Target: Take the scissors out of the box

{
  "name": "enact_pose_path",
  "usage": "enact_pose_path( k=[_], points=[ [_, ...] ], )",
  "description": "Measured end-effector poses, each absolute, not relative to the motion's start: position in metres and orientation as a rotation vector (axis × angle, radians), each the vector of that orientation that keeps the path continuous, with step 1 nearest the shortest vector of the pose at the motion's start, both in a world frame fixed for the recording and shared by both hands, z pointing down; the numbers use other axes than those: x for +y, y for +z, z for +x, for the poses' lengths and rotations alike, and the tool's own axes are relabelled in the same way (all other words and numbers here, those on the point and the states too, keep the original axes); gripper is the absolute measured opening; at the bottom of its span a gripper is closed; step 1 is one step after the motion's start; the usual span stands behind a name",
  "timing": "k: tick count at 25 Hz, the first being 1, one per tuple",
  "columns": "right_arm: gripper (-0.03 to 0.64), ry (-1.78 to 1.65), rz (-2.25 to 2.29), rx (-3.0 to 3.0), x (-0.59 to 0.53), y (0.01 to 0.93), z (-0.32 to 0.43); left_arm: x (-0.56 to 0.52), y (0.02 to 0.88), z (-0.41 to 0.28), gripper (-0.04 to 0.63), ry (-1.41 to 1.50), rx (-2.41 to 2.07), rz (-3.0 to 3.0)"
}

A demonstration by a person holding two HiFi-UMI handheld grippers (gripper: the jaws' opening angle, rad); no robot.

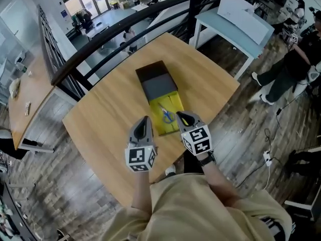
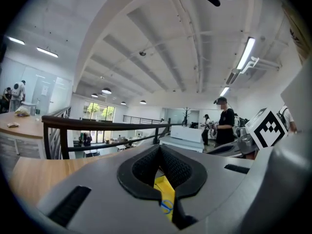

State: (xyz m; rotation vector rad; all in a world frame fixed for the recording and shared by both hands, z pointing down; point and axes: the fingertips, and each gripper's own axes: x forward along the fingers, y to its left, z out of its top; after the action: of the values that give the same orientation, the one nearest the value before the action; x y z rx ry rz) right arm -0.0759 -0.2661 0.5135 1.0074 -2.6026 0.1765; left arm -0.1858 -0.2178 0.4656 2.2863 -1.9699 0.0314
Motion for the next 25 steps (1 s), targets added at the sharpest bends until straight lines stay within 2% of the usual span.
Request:
enact_pose_path(
  k=[16, 18, 19, 20, 25],
  points=[
    [0.021, 0.406, 0.673, -2.269, -0.307, 0.669, -0.126, -0.272, 0.549, -0.206, 0.003, 0.047, -1.926, 2.084],
    [0.047, 0.423, 0.649, -2.232, -0.308, 0.685, -0.13, -0.276, 0.559, -0.209, 0.003, 0.057, -1.917, 2.062],
    [0.1, 0.429, 0.637, -2.214, -0.309, 0.693, -0.132, -0.278, 0.564, -0.21, 0.003, 0.063, -1.913, 2.054],
    [0.124, 0.436, 0.625, -2.198, -0.311, 0.699, -0.134, -0.28, 0.568, -0.211, 0.003, 0.068, -1.909, 2.046],
    [0.13, 0.477, 0.589, -2.114, -0.319, 0.734, -0.138, -0.292, 0.584, -0.219, 0.003, 0.08, -1.892, 2.018]
  ],
)
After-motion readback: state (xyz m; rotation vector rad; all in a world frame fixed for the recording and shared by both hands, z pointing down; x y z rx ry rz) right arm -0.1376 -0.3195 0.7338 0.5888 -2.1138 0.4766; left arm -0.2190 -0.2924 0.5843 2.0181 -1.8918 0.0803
